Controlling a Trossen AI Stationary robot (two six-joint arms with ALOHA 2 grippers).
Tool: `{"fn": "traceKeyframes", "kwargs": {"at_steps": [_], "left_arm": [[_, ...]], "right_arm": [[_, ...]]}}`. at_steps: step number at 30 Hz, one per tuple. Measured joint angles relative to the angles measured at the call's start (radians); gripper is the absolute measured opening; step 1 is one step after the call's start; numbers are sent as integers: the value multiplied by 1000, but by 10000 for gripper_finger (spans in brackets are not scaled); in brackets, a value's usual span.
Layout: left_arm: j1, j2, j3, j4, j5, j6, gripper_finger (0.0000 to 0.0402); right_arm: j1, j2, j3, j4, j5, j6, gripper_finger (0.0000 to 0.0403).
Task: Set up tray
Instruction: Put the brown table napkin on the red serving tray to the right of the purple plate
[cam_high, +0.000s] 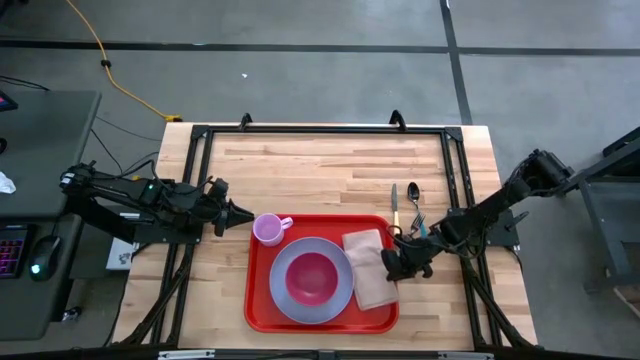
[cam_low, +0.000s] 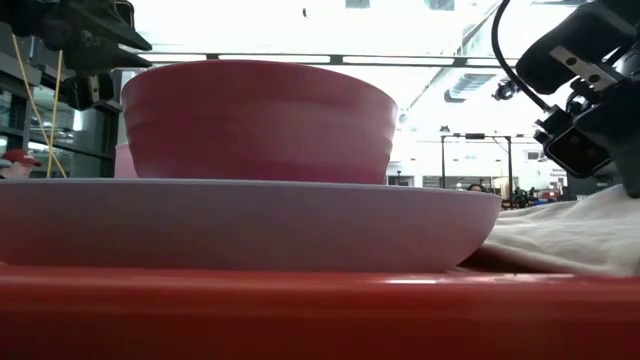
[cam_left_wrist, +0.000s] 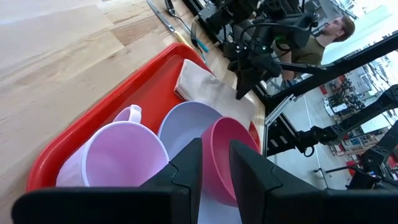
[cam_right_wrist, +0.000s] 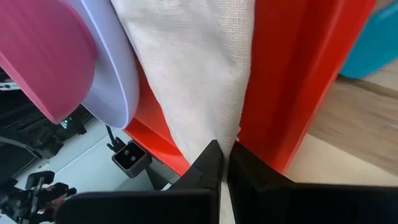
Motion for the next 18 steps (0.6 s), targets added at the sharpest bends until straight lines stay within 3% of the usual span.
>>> {"fn": "traceKeyframes", "kwargs": {"at_steps": [12, 18], "left_arm": [[0, 0, 0, 0, 1, 0, 111], [0, 0, 0, 0, 3, 0, 111]], "right_arm": [[6, 0, 0, 25, 6, -22, 4], [8, 0, 0, 23, 4, -23, 54]]}}
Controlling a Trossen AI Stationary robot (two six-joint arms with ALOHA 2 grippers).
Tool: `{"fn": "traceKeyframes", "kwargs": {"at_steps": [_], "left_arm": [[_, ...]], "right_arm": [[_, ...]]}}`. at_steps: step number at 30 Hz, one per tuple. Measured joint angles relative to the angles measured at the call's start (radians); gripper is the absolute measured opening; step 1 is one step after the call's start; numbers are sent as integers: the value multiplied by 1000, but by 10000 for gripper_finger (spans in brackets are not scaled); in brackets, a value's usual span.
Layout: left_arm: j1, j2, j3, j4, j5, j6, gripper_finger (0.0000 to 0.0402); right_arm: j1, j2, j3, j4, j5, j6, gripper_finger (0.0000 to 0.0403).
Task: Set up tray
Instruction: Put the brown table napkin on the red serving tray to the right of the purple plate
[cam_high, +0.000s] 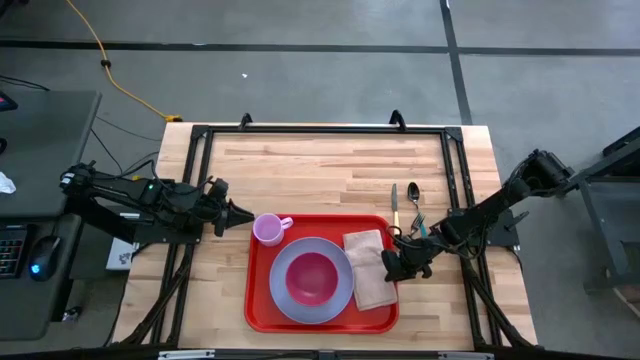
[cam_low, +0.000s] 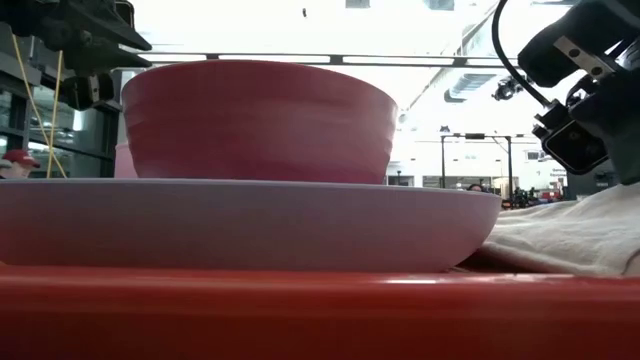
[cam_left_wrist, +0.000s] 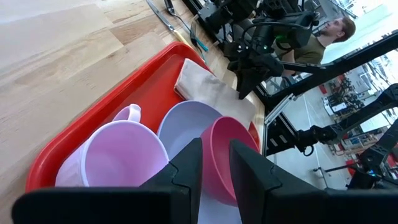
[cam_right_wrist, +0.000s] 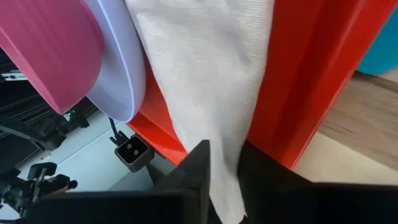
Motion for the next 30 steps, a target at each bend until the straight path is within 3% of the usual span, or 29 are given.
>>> {"fn": "traceKeyframes", "kwargs": {"at_steps": [6, 12, 20, 30], "left_arm": [[0, 0, 0, 0, 0, 0, 111], [0, 0, 0, 0, 0, 0, 111], [0, 0, 0, 0, 6, 0, 111], [0, 0, 0, 0, 30, -8, 111]], "right_arm": [[0, 0, 0, 10, 7, -14, 107], [0, -1, 0, 35, -70, -10, 125], [0, -1, 0, 80, -124, 0, 113], [9, -2, 0, 146, -193, -7, 68]]}}
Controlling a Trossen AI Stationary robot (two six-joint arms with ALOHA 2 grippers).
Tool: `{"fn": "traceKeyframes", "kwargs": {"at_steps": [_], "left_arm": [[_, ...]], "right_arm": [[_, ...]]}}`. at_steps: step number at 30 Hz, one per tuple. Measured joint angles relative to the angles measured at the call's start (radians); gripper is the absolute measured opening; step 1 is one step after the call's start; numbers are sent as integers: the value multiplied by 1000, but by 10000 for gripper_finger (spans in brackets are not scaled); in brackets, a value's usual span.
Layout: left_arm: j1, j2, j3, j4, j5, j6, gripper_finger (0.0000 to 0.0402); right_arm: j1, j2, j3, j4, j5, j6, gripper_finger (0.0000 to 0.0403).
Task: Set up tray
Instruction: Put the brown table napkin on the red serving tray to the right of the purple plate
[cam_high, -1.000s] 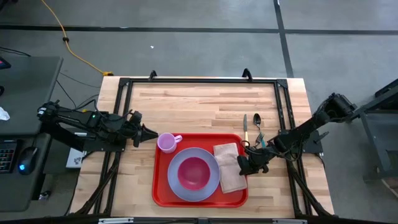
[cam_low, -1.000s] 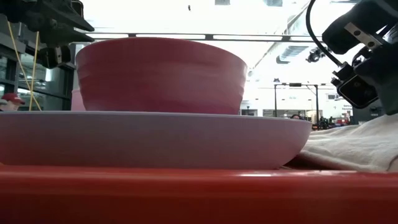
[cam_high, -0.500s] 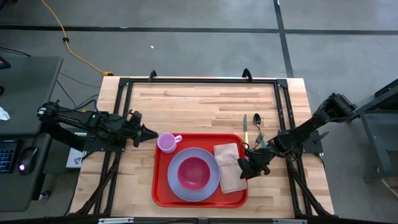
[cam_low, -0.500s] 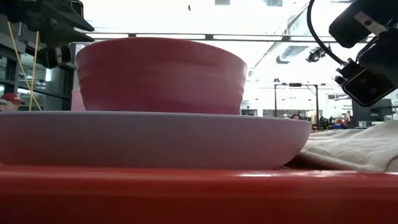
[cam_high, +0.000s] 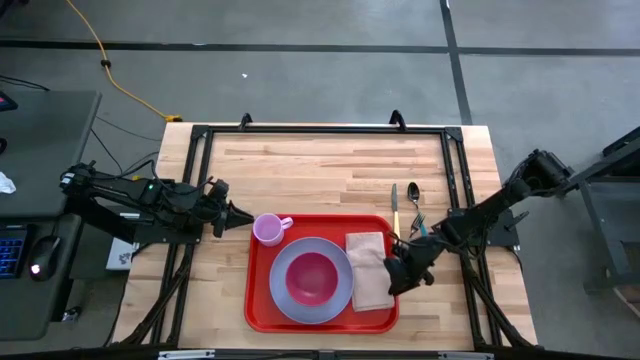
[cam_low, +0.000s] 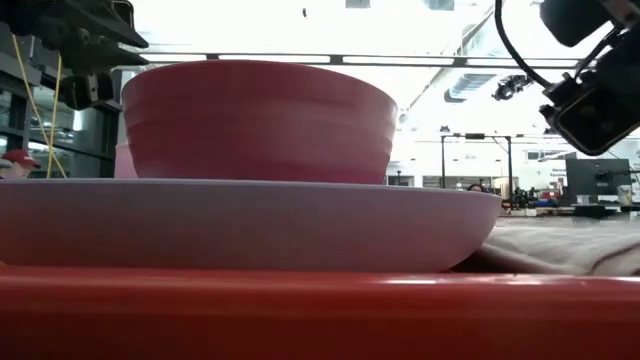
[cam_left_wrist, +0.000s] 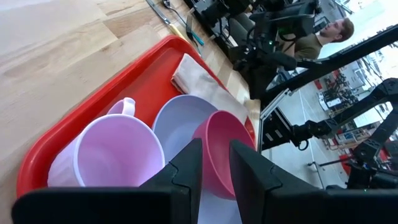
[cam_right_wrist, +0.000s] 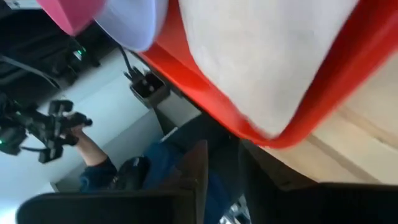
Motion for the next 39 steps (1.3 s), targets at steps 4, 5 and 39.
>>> {"fn": "traceKeyframes", "kwargs": {"at_steps": [4, 5, 39], "left_arm": [[0, 0, 0, 0, 0, 0, 111], [0, 0, 0, 0, 0, 0, 111], [0, 0, 0, 0, -1, -15, 111]], "right_arm": [[23, -8, 0, 2, -18, 17, 50], [27, -14, 0, 2, -16, 18, 47], [21, 16, 0, 62, 284, -312, 1]]}}
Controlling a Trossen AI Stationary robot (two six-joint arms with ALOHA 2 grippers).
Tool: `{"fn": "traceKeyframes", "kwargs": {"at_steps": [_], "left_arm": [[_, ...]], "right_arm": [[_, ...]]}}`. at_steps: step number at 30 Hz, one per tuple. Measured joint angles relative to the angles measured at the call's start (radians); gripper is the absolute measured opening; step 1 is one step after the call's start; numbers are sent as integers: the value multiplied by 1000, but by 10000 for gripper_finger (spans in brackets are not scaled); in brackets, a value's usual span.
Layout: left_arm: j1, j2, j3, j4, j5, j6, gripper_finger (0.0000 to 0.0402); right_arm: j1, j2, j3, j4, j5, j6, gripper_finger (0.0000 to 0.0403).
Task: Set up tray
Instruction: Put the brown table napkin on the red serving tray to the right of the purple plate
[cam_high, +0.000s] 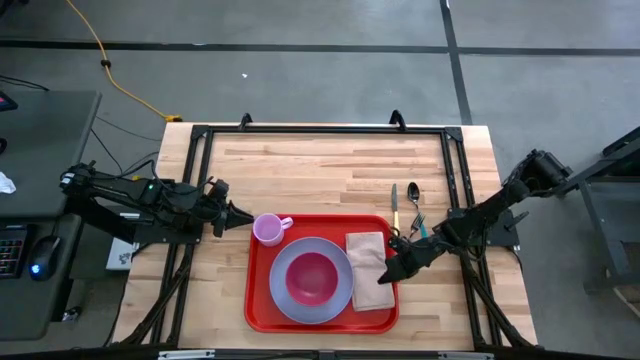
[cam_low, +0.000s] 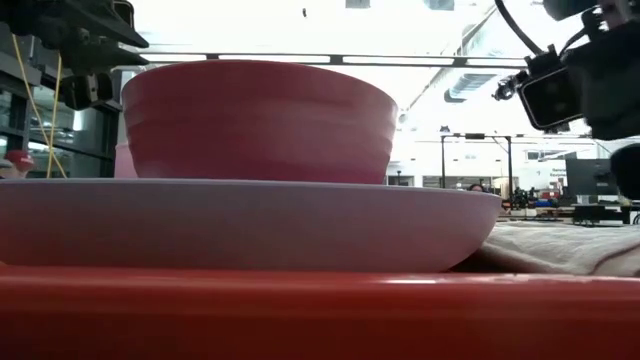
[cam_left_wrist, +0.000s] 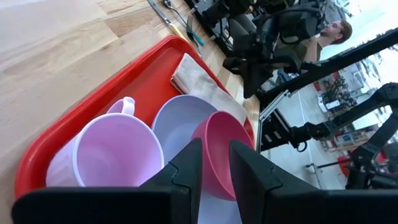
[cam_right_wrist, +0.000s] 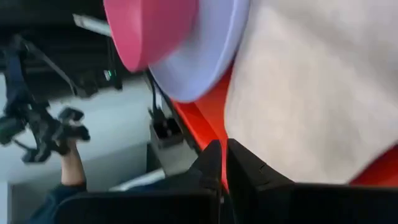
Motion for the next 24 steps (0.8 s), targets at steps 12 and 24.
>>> {"fn": "traceKeyframes", "kwargs": {"at_steps": [12, 24], "left_arm": [[0, 0, 0, 0, -6, -15, 111], [0, 0, 0, 0, -6, -15, 111]], "right_arm": [[0, 1, 260, -453, -56, -207, 0], [-17, 157, 445, -605, -116, -474, 0]]}}
